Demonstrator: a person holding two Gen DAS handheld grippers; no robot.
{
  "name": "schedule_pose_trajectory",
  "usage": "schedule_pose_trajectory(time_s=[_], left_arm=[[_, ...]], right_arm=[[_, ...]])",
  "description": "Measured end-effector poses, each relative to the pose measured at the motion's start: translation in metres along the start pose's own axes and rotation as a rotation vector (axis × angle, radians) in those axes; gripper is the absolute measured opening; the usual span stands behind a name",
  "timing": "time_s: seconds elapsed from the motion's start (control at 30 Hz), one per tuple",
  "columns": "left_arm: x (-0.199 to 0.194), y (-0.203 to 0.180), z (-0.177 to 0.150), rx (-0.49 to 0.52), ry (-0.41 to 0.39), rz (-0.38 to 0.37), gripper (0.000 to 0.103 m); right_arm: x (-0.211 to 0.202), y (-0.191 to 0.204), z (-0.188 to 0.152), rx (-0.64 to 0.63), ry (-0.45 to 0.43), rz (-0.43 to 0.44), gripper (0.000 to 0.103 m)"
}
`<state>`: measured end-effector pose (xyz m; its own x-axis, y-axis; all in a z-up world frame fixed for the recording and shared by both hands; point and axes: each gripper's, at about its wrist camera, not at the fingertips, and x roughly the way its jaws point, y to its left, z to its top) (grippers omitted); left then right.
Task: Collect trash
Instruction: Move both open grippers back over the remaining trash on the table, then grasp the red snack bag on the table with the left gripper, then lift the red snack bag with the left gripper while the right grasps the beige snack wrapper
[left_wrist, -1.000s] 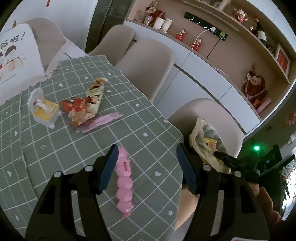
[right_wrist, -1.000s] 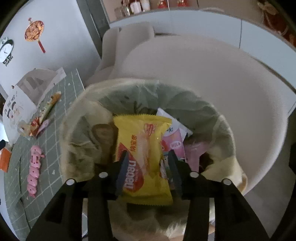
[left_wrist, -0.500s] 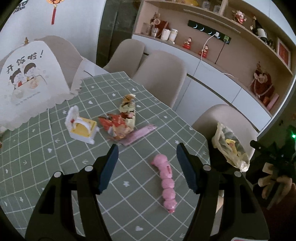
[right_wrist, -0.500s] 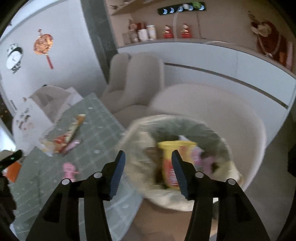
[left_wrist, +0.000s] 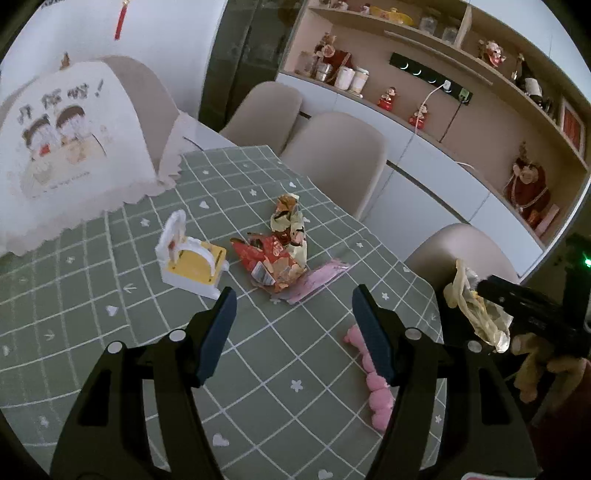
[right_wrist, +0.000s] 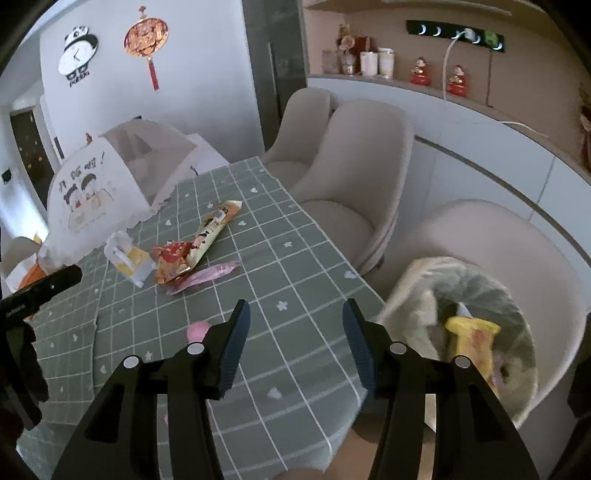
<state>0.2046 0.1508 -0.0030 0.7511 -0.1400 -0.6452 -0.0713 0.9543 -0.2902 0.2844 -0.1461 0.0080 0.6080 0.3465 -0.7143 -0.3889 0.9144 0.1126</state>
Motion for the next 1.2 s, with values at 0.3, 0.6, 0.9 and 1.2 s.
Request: schedule_pose_trajectory(time_s=[0.3, 0.6, 0.9, 1.2], left_arm=[[0.069, 0.004, -0.002, -0.021, 0.092, -0.018, 0.062], [0.144, 0.013, 0.014, -0.179, 0.157, 0.08, 0.055], [0.138, 0.022, 0.01, -0.159, 0.177, 0.109, 0.01], [0.076, 0.043, -0.031, -0.172, 0.222, 0.092, 0.01]], right_arm=[[0.045, 0.001, 0.006, 0.027, 0.033, 0.035, 0.049], [0.061, -0.015, -0.002, 0.055, 0.062, 0.013, 0.049], [0.076, -0.018, -0.015, 0.079, 0.115, 0.041, 0.049], [0.093, 0.018, -0.01, 0.025, 0.154, 0.11, 0.049]])
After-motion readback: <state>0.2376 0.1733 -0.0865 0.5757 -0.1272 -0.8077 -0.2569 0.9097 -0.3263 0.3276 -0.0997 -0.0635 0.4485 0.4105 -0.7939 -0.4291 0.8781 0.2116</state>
